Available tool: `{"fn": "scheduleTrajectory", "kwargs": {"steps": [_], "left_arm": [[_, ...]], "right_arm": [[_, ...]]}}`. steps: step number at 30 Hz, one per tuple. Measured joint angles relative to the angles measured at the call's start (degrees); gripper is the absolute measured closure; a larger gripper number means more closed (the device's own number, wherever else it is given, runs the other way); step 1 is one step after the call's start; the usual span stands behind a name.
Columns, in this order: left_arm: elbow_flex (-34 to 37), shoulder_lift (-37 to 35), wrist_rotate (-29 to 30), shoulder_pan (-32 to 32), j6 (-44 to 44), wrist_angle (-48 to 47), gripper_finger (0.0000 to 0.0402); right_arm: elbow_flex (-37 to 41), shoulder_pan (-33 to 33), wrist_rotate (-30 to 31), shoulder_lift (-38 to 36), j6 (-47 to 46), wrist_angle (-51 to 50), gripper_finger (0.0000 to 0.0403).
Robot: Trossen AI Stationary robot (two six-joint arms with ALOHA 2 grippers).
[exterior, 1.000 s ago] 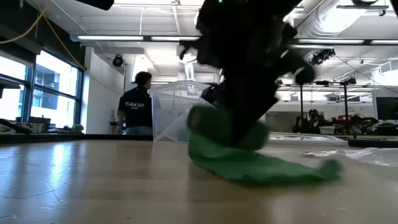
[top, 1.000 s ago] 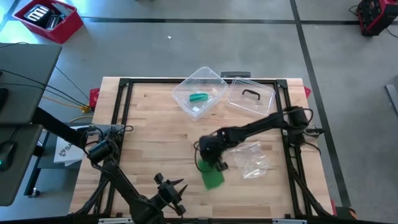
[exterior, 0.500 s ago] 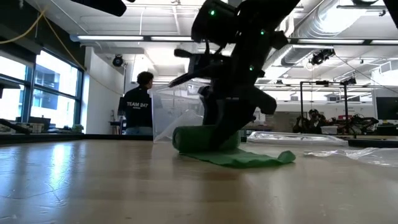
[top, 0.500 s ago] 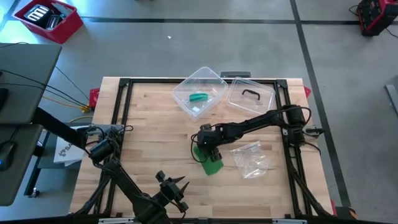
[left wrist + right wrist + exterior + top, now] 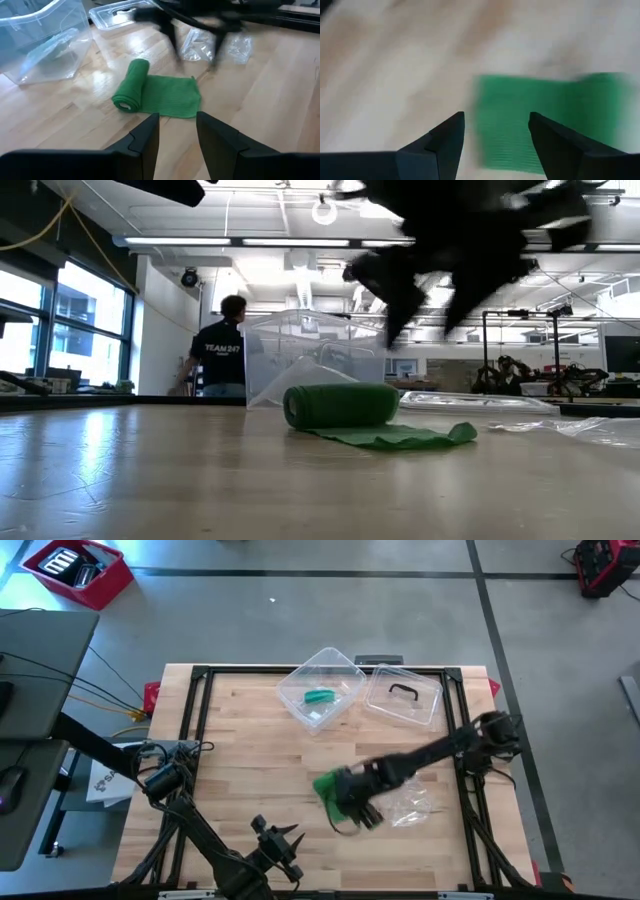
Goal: Roll bandage
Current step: Roll the green bandage
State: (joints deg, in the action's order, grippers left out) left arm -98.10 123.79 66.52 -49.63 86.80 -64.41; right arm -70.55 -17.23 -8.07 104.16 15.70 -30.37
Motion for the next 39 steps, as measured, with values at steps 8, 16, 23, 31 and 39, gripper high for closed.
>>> {"fn": "scheduleTrajectory", "kwargs": {"steps": [8,16,23,31,39], "left_arm": [[0.0,0.0,0.0,0.3,-0.6,1.4,0.0275],[0.0,0.0,-1.7,3.9,-5.2,6.3,0.0275],[2.6,0.0,-5.7,9.8,-12.6,10.2,0.0275],[11.1,0.1,-8.0,12.5,-14.9,18.2,0.0275],[17.1,0.1,-10.8,12.4,-21.3,32.6,0.0275]], "right_arm": [[13.2,-2.6,8.2,1.9,-6.1,19.4,0.0210],[16.0,-0.8,3.7,2.8,-8.4,23.0,0.0327],[12.6,-6.1,4.6,3.1,-11.5,17.5,0.0388],[5.2,-10.8,2.8,3.0,-12.9,8.9,0.0398],[-1.8,-11.8,3.7,2.9,-13.5,3.6,0.0402]]}}
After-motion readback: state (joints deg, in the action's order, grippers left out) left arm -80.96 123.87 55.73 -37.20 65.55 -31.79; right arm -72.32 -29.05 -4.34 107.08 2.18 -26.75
